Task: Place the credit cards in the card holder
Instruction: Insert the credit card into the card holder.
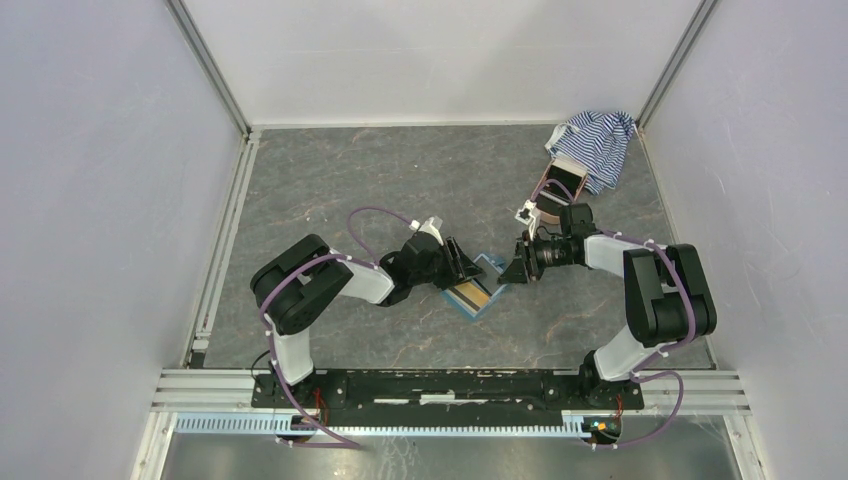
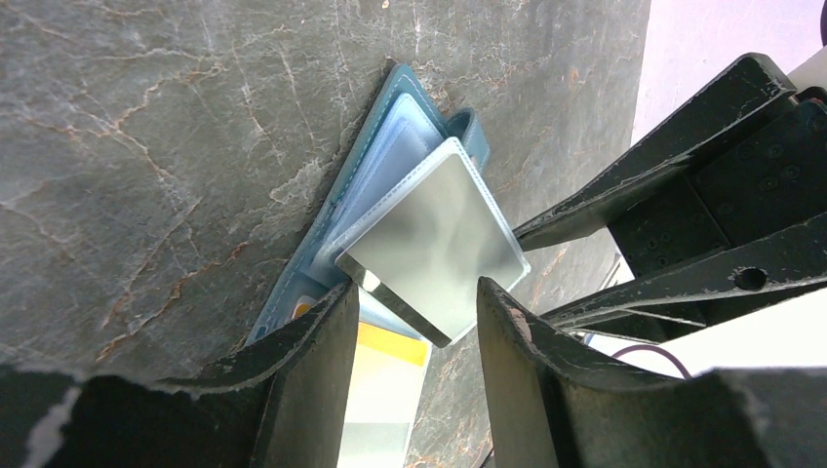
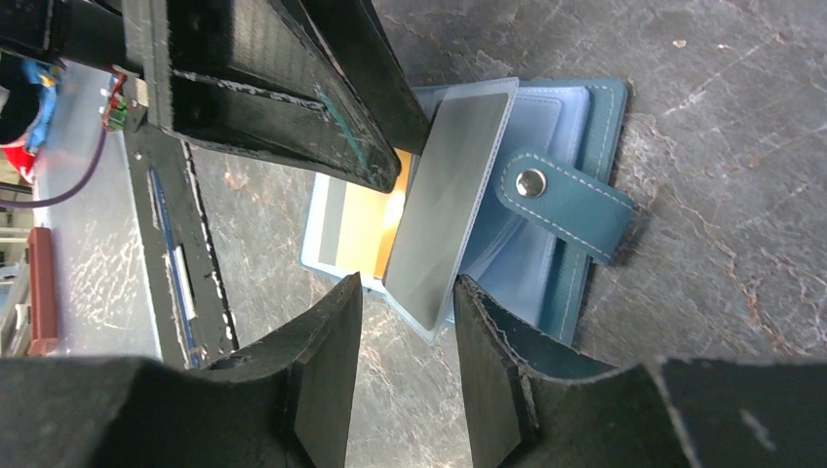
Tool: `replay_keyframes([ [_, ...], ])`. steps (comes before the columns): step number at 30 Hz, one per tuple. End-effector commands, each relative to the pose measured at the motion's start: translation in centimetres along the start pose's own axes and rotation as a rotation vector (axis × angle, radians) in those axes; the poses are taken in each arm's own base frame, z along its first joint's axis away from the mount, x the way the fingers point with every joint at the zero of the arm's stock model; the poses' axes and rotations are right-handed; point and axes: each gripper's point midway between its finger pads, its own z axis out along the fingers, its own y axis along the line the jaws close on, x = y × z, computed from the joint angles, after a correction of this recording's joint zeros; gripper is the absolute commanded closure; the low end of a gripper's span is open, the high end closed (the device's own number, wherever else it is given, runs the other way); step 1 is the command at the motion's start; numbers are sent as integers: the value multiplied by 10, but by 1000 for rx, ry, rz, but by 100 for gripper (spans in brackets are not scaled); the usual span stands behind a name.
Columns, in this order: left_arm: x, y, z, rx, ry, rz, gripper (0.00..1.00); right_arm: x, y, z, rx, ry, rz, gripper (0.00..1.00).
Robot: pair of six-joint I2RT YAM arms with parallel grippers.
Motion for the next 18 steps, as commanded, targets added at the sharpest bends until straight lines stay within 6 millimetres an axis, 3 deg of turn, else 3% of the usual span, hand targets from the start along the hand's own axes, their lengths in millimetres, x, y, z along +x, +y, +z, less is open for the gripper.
replay_keyframes([
  [1, 8, 12, 0, -39, 35, -24, 44, -14, 14, 0, -66, -53, -24, 55],
  [18, 0, -16, -9, 52, 16, -47, 43, -21, 19, -4, -69, -72, -62, 62],
])
